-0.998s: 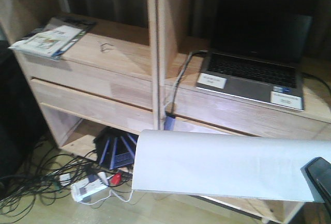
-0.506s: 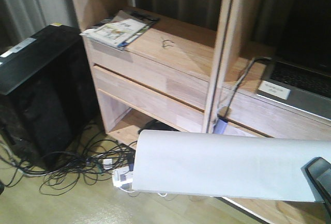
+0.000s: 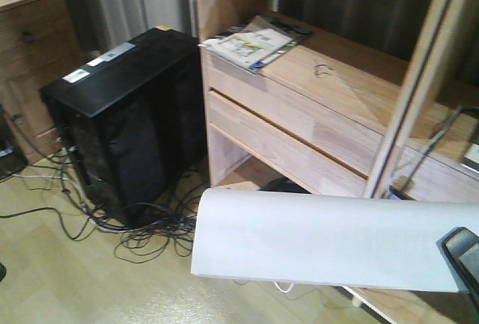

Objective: Grab stapler and paper to desk for stapling
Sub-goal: 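Drive the base away from the shelf toward the wooden desk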

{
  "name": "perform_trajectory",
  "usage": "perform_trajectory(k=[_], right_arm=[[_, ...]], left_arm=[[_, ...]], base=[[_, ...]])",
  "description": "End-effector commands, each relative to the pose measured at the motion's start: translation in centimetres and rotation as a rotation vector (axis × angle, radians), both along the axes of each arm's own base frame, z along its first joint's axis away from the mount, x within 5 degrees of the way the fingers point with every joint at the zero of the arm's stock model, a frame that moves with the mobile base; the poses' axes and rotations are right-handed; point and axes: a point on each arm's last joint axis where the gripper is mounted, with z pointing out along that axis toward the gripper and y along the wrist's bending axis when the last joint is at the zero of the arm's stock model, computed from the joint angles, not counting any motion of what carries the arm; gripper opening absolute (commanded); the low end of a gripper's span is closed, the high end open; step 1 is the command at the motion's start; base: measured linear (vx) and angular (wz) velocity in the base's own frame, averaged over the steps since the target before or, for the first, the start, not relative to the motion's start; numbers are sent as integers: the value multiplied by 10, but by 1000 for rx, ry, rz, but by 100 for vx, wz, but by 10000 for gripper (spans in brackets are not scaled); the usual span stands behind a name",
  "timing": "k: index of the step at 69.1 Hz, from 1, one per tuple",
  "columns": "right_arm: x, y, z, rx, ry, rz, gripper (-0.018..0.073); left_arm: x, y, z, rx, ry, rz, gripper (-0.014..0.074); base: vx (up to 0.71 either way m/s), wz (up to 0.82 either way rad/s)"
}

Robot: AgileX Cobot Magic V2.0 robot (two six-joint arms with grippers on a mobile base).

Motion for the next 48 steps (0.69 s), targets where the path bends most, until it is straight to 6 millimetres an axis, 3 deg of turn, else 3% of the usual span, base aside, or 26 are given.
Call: perform_trajectory(k=[1,48], right_arm=[[-2,0,4,24,-55,9,-5],[-2,0,4,24,-55,9,-5]], left_arm=[[3,-1,17,-67,-105,0,-6],[3,-1,17,-67,-105,0,-6]], base=[[4,40],[8,52]])
